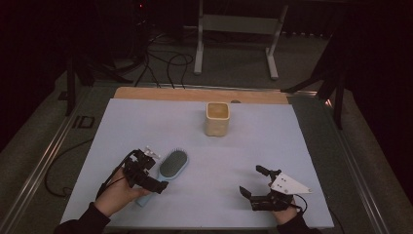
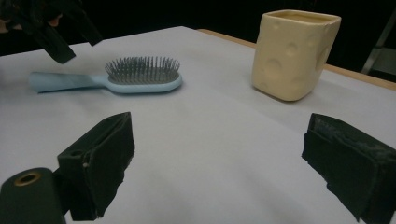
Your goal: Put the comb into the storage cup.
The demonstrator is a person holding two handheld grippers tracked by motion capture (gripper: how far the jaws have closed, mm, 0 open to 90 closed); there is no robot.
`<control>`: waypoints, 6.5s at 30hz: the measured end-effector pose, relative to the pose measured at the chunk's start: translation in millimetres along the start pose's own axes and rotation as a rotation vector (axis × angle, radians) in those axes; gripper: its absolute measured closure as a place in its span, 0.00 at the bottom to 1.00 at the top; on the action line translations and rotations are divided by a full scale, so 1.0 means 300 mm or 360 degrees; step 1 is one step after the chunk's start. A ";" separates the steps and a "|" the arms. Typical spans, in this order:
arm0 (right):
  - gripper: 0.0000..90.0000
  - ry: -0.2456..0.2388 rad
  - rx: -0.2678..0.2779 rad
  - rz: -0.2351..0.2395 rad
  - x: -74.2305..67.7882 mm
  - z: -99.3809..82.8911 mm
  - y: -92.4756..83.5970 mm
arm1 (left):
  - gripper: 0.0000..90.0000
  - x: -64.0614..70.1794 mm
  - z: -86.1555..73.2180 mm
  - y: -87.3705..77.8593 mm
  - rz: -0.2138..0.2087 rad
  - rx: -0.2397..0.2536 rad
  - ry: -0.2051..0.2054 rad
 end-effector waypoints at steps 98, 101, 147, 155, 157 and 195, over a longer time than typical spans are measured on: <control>0.10 0.0016 0.0002 -0.0018 0.010 0.003 0.000 | 0.78 0.012 0.037 0.009 -0.0019 0.0064 0.0126; 0.10 0.0010 0.0005 -0.0018 0.009 0.004 -0.001 | 0.78 0.018 0.045 0.006 -0.0023 0.0085 0.0139; 0.10 0.0004 0.0005 -0.0017 0.010 0.005 0.000 | 0.78 0.105 0.227 -0.099 -0.0168 0.0586 0.0135; 0.10 0.0010 0.0003 -0.0017 0.012 0.002 0.002 | 0.78 0.124 0.273 -0.106 -0.0193 0.0657 0.0138; 0.10 0.0007 0.0006 -0.0016 0.011 0.003 0.001 | 0.78 0.134 0.284 -0.098 -0.0198 0.0664 0.0141; 0.10 0.0027 0.0017 -0.0005 0.013 0.005 0.003 | 0.78 0.195 0.554 -0.138 -0.0196 0.1067 0.0053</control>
Point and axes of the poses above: each handheld gripper's, and its own axes: y roughly forward along the jaws, z roughly out of its top, x roughly to its right, the point moved 9 cm from there along y, roughly forward along the jaws, and after that the axes turned 10 degrees about -y, right-handed, at the moved point
